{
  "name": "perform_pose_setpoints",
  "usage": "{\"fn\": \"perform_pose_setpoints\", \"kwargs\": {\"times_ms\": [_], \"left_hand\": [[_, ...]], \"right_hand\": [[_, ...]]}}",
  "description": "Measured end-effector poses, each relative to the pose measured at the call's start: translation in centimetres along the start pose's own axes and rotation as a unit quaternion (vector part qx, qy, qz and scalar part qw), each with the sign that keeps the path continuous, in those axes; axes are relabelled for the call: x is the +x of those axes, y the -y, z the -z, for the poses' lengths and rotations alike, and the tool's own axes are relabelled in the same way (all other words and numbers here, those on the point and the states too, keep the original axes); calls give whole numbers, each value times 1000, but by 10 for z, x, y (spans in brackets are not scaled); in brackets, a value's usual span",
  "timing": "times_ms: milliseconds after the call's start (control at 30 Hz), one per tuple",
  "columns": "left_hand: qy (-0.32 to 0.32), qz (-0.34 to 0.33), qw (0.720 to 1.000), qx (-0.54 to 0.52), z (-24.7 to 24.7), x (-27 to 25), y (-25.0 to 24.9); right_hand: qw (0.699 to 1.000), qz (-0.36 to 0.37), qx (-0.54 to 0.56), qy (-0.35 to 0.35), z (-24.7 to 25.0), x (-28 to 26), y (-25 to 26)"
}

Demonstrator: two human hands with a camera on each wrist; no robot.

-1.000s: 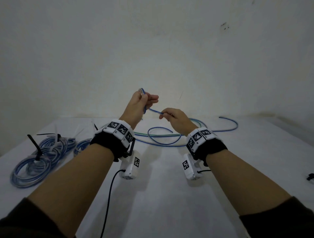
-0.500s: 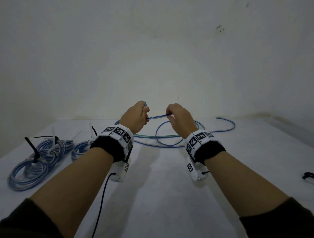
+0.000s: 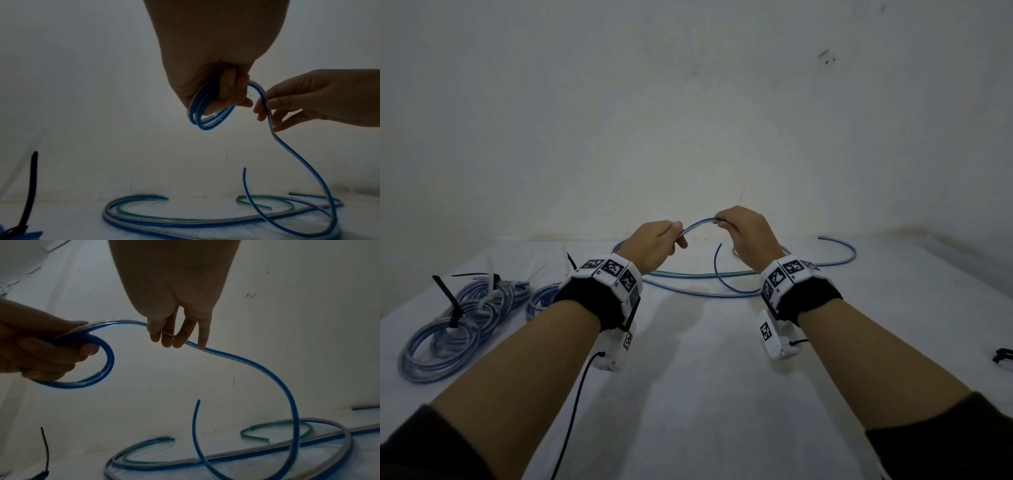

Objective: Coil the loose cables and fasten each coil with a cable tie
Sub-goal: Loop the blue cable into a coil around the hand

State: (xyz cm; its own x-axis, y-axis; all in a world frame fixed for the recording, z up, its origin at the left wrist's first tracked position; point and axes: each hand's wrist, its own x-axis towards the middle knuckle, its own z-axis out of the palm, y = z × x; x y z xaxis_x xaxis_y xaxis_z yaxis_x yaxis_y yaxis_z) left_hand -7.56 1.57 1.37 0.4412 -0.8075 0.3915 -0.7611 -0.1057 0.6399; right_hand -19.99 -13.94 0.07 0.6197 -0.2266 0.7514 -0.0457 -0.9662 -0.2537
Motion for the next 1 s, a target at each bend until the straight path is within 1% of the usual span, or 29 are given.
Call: {"fn": "perform_pose_setpoints", "kwargs": {"times_ms": [67,167,233,333,433,533,600,667,800,900,1000], "left_hand": [[2,-6,1000,-12,0,-1,0],[-4,-30,999,44,4,-2,0],[-4,-42,997,57,8,-2,-1],[-12,-41,998,45,11,-2,-2],[-24,-17,999,-24,13,0,-2],[-27,15,996,-80,14,0,0],[-3,57,988,-144,14,0,0],[37,86,974,-207,15,0,-2],[90,71,956,-270,15,-5,-6],[108,59,947,-297,16,-7,-7],[115,70,943,-305,15,-6,-8]], "right_hand": [[1000,-12,6,6,-2,1,-3],[998,-54,-6,18,0,1,-3],[996,-74,0,54,2,2,-3],[986,-102,67,111,5,3,-1],[971,-128,153,128,6,1,6],[968,-134,171,127,9,2,10],[971,-123,154,134,11,3,9],[974,-111,142,138,14,4,8],[974,-106,160,118,16,6,7],[975,-104,167,106,16,7,6],[975,-100,170,105,16,7,6]]}}
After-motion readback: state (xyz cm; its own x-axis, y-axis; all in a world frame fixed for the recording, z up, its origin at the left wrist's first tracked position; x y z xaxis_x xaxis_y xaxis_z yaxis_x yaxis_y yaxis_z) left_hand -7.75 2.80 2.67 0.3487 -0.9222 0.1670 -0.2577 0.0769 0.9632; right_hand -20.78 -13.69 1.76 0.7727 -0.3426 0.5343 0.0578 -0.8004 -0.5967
